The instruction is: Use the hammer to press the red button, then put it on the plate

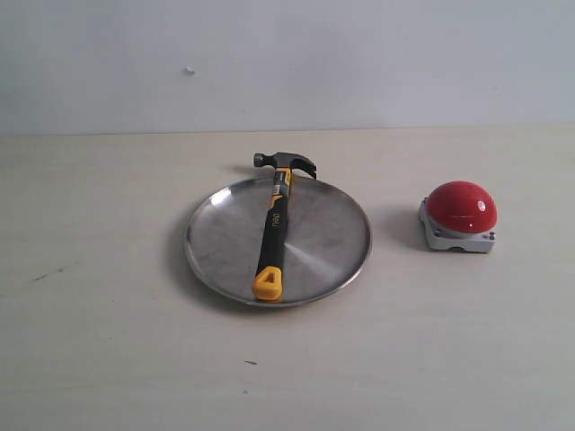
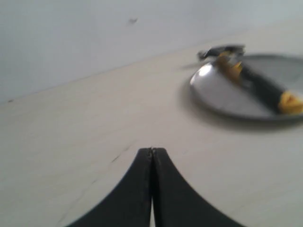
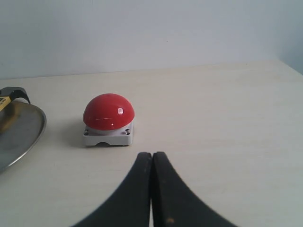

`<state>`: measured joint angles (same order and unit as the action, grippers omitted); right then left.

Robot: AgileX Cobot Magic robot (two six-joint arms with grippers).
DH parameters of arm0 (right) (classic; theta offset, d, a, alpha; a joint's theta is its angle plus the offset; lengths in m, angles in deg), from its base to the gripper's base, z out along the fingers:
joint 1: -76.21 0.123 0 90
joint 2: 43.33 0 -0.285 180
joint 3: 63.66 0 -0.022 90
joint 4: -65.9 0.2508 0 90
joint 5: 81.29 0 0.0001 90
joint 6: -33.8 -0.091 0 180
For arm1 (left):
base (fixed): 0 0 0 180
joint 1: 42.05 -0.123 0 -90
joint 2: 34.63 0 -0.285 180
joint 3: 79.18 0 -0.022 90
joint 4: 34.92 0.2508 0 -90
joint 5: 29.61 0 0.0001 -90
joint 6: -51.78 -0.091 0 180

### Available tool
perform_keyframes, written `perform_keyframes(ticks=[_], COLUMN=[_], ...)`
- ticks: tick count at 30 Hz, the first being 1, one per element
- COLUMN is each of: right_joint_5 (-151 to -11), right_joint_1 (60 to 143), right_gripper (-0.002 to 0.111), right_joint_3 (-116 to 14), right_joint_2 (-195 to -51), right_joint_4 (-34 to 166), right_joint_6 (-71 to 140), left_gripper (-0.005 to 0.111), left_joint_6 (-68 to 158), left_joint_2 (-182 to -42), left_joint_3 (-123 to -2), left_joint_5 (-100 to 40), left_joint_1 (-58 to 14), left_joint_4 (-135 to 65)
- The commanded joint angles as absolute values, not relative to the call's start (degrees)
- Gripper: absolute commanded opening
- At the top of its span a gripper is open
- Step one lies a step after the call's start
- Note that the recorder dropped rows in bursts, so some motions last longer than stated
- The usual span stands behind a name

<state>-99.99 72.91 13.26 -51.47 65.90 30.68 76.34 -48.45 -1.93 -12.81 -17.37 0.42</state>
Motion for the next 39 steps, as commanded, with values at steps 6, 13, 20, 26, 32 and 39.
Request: perform_keyframes(ticks=[6,13,20,26,32,39], right_joint_5=[-99.0,-99.0,-99.0,-99.0,-99.0,-99.0], right_joint_1=[72.6,72.6,72.6,72.6,72.6,72.6], right_gripper=[0.000,0.000,0.000,0.000,0.000,0.000], right_joint_3=[13.6,13.6,13.6,13.6,13.6,13.6], right_joint_2=[-51.1,-51.1,-51.1,-51.1,-51.1,-51.1], right_joint_4=[65.9,65.9,65.9,65.9,65.9,65.9], right_joint_6=[30.7,30.6,30.7,30.6,30.7,30.7], left_gripper=[0.000,0.000,0.000,0.000,0.000,0.000], left_joint_6=[71.7,71.0,71.0,72.1,77.5,98.6], left_joint_2=[-48.1,-47.1,-44.1,-43.9,-42.6,-42.4], left_joint_3=[-2.0,-2.0,-2.0,-2.0,-2.0,-2.0], left_joint_5=[-1.7,-1.7,-3.4,-4.1,-17.3,-28.5], left_joint_1=[-17.6,-23.2,-36.0,-40.9,-42.7,-42.7], left_joint_4=[7.0,11.9,16.9,15.4,15.3,9.0])
